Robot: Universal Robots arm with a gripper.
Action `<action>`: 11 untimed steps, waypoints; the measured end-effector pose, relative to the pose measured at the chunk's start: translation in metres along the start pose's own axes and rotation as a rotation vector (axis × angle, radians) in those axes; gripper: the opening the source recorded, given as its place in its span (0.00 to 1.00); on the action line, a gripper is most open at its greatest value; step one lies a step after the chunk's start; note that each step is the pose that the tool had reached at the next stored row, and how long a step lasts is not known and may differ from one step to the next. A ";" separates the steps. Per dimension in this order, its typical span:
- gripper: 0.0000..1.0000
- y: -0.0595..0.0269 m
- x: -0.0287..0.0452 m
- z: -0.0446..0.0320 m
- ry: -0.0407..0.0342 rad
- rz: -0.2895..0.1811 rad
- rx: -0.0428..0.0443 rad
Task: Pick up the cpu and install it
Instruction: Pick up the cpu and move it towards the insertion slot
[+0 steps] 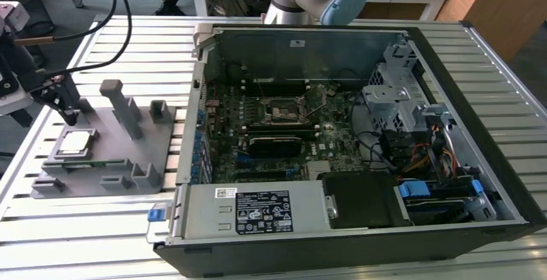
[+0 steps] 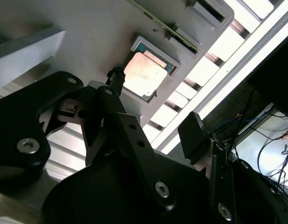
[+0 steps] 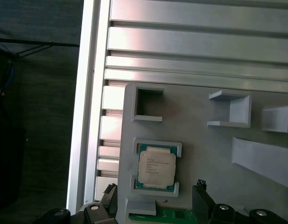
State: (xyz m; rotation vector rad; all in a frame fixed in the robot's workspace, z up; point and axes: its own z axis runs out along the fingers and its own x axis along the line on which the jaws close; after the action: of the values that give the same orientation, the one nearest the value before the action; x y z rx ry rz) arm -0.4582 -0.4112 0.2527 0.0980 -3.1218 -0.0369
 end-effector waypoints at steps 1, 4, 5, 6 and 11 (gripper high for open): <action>0.73 0.0000 0.0000 0.0001 0.0000 0.001 0.0000; 0.73 0.0000 -0.0001 0.0016 -0.0005 0.003 -0.0003; 0.73 -0.0001 -0.0001 0.0023 -0.0002 0.003 -0.0001; 0.73 -0.0001 -0.0001 0.0030 0.0000 0.003 0.0000; 0.73 -0.0002 -0.0009 0.0075 -0.0001 0.003 0.0002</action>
State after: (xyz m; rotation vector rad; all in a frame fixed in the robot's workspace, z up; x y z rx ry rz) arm -0.4574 -0.4112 0.2452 0.0934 -3.1220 -0.0366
